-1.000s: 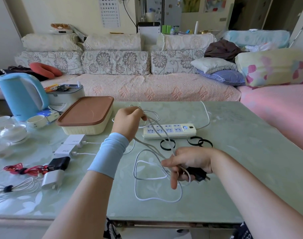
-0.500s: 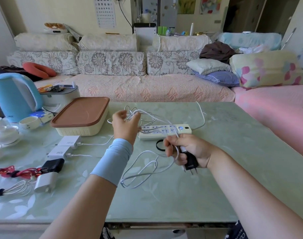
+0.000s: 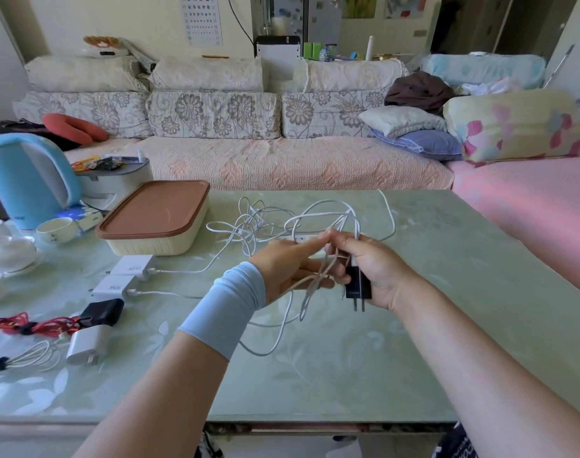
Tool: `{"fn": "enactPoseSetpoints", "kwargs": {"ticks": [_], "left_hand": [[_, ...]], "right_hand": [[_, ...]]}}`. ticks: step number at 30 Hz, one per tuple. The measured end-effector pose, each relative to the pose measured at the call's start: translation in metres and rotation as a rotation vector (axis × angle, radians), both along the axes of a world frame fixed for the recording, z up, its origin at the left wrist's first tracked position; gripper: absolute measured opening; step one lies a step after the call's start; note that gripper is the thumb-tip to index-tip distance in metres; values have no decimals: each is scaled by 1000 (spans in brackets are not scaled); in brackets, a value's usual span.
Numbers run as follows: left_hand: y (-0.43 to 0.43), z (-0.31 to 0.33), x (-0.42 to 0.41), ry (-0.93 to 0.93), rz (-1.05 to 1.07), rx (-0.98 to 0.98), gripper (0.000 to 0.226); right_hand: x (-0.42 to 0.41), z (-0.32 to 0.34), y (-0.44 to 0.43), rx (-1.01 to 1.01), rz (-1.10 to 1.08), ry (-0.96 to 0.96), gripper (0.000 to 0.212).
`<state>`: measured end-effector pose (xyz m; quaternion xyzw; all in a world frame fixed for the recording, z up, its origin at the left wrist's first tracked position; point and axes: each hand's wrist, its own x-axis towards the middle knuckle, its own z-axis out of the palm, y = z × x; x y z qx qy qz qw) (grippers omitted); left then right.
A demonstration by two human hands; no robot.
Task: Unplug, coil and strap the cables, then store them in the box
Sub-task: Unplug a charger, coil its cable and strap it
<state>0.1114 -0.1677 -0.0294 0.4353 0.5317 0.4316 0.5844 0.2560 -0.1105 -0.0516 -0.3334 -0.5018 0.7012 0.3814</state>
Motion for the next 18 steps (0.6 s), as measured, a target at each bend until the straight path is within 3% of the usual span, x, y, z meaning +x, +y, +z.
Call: {"fn": "enactPoseSetpoints", "kwargs": {"ticks": [3, 6, 9, 14, 16, 18], "left_hand": [[-1, 0, -5, 188, 9, 27, 41], [-4, 1, -7, 212, -100, 71, 39], [-7, 2, -8, 135, -200, 68, 36], [0, 5, -8, -245, -37, 115, 28], [4, 6, -12, -378, 24, 126, 29], [5, 4, -14, -385, 29, 102, 29]], "right_hand": [[1, -1, 0, 87, -68, -122, 19], [-2, -1, -3, 92, -102, -129, 19], [-4, 0, -3, 94, -127, -92, 20], [0, 1, -5, 132, -44, 2, 29], [-2, -1, -6, 180, -20, -50, 44], [-5, -4, -8, 239, -36, -121, 48]]}}
